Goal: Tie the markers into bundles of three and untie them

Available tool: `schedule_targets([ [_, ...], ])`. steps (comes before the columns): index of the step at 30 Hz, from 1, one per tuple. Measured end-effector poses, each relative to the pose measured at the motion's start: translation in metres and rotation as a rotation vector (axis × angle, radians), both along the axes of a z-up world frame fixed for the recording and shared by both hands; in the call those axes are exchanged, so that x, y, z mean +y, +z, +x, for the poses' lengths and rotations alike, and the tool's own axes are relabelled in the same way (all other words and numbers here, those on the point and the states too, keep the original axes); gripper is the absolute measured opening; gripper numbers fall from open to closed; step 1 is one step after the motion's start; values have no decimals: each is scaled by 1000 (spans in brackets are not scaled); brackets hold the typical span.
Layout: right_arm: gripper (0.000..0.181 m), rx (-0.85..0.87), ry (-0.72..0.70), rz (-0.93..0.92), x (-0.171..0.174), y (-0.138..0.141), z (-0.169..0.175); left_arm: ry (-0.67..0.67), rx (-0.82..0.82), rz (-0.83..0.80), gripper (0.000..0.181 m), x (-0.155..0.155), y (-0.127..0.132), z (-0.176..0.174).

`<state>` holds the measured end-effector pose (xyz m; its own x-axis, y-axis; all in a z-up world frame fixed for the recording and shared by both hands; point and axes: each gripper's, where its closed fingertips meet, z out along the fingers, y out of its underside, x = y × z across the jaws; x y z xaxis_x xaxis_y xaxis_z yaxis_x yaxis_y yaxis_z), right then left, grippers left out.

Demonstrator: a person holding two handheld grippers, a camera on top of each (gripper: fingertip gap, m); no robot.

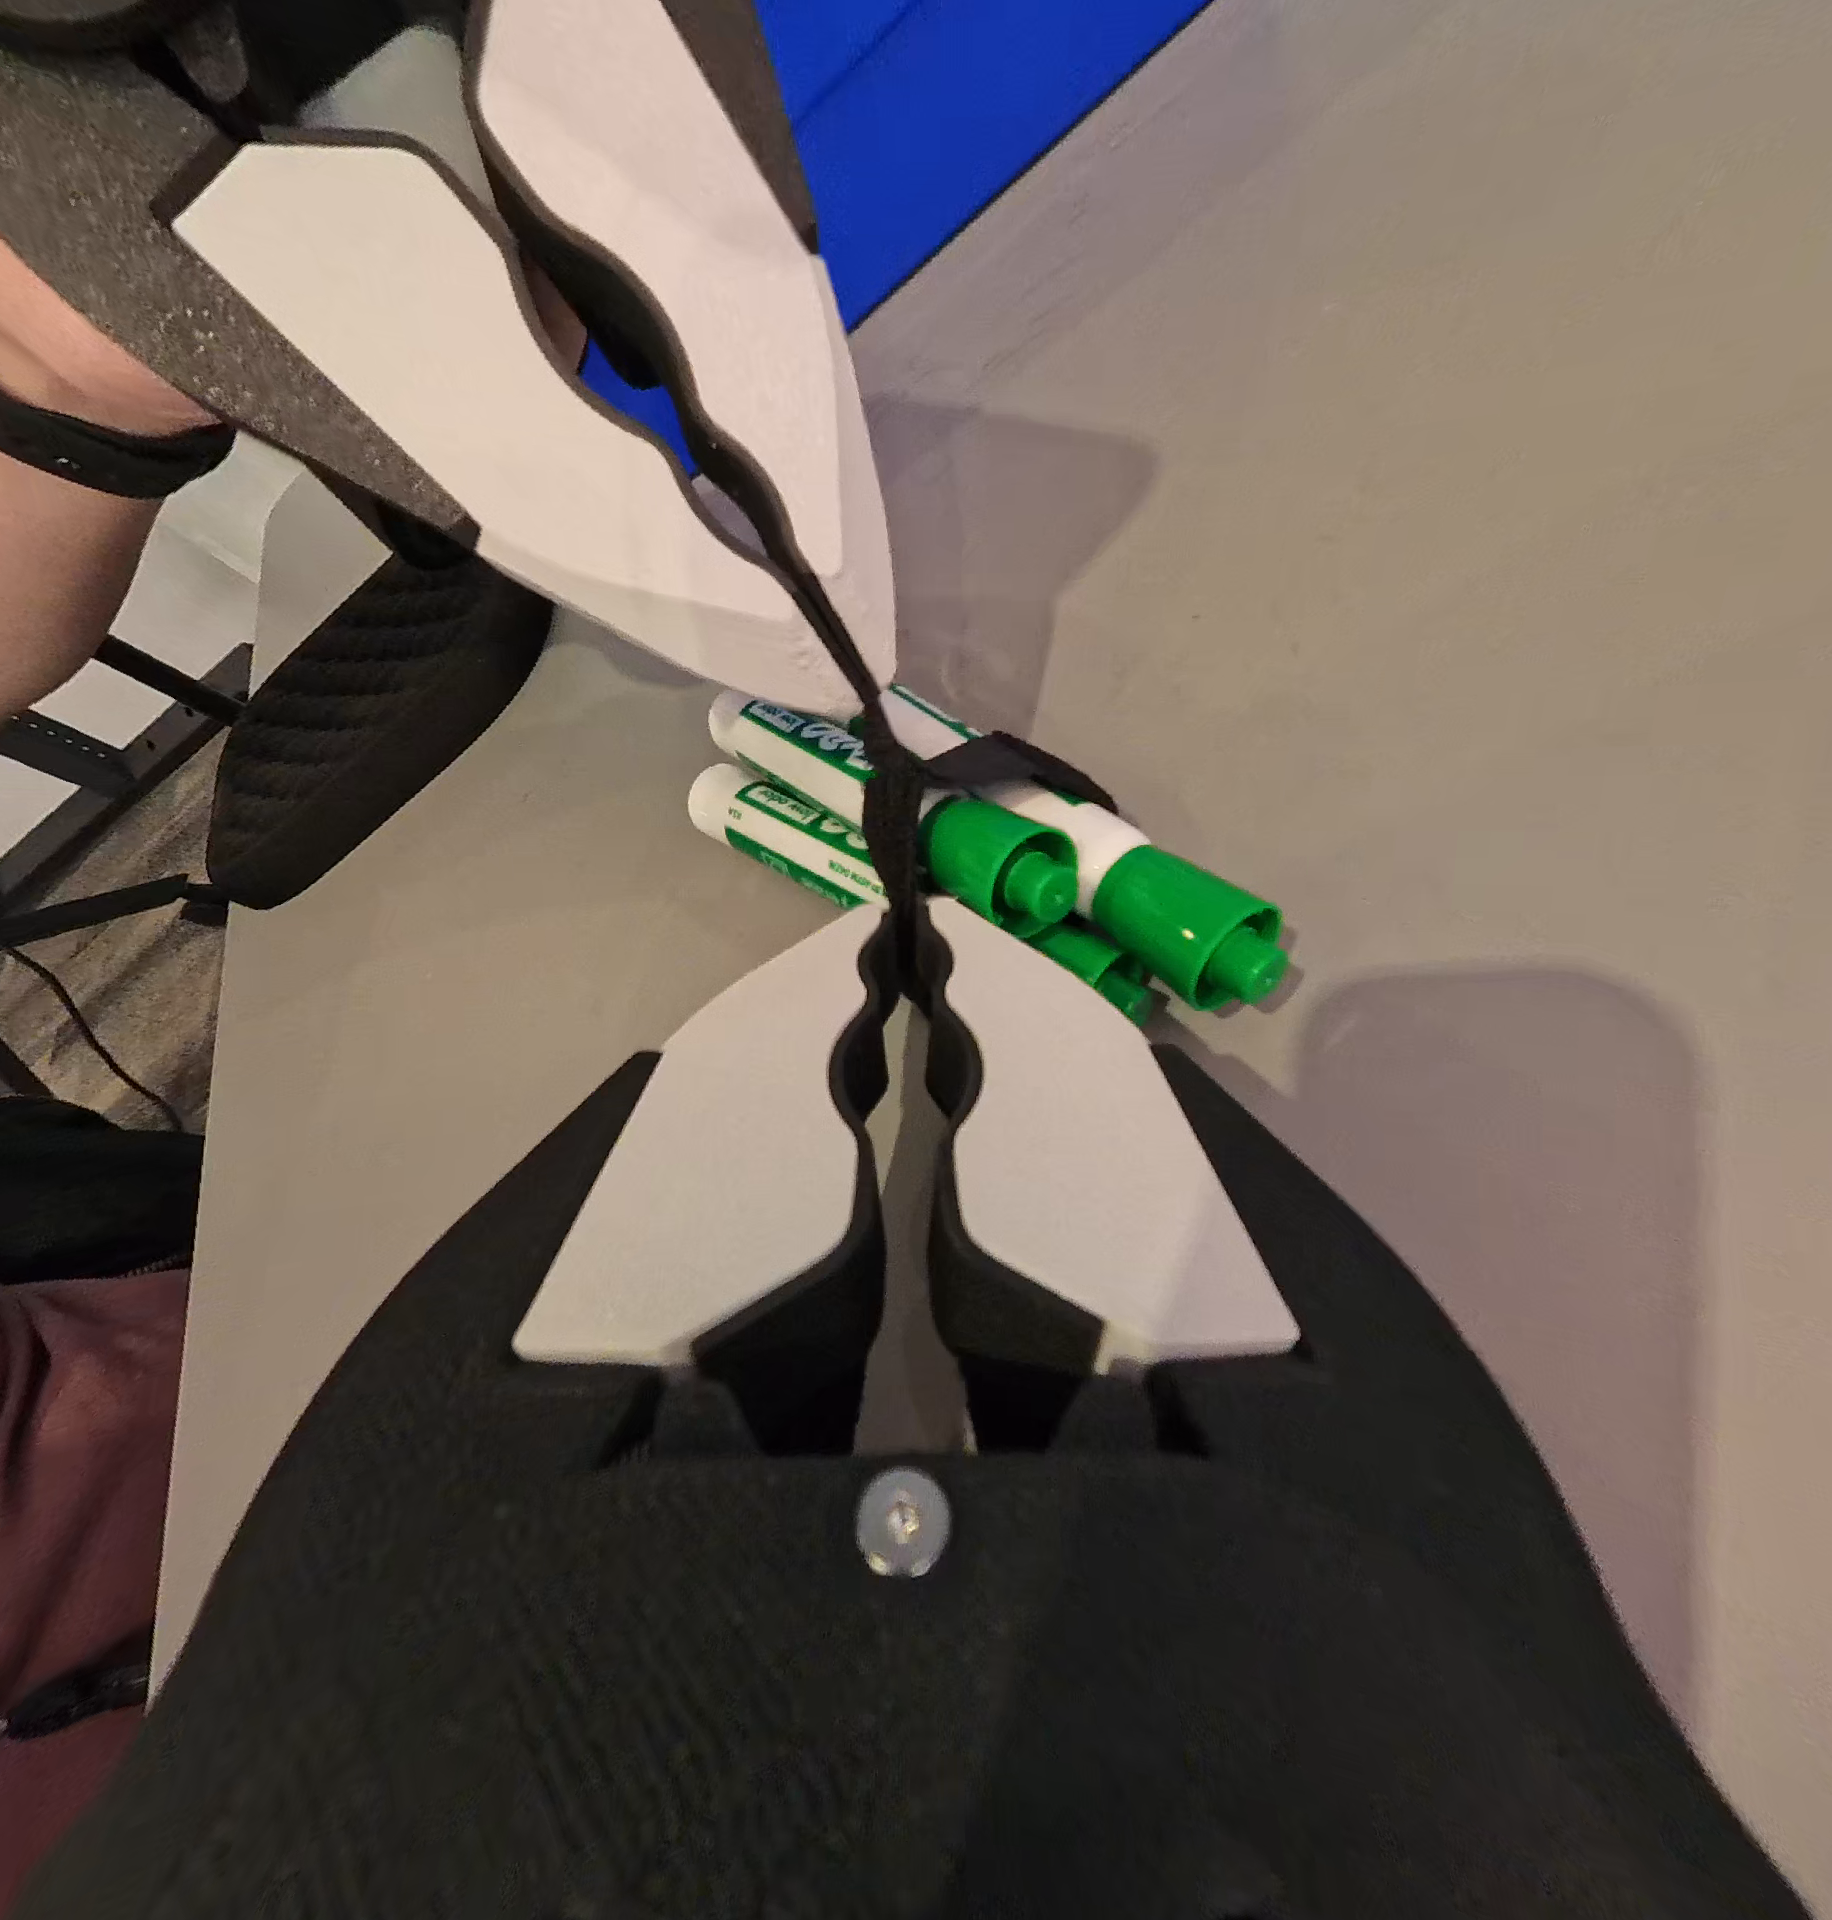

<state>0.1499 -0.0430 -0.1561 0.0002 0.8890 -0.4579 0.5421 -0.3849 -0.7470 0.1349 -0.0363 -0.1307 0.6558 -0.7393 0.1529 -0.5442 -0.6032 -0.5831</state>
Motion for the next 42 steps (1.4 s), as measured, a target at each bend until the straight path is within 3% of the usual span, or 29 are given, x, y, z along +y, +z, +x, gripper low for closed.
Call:
schedule_targets([
  [17, 4, -23, 22, -32, -1, -4, 6, 4, 8, -7, 0, -3, 2, -5],
  [18, 3, -40, 16, -33, 1, -7, 10, 53, 101, 73, 0, 8, 5, -26],
  [19, 2, -33, 5, -39, 3, -6, 14, 61, 55, 84, 0, 8, 19, -32],
  [21, 3, -17, -18, -36, 7, -4, 14, 70, -216, 55, 0, 0, 62, -21],
  [23, 3, -16, -2, -25, 5, -3, 10, 52, -146, 94, 0, -3, 72, -26],
  [27, 3, -5, -1, -6, 4, -1, 9, -56, 88, 139, 0, -11, 35, -10],
  [29, 3, -6, 5, -10, 3, -1, 10, -54, 171, 195, 18, -5, 15, -1],
  [35, 3, -10, 12, -35, 1, -2, 12, -125, 153, 229, 28, 4, -7, 35],
  [39, 3, -13, 15, -51, 1, -2, 12, -134, 220, 250, 25, 11, -14, 30],
  [42, 3, -14, 11, -50, 2, -3, 12, -141, 195, 246, 12, 10, -14, 31],
])
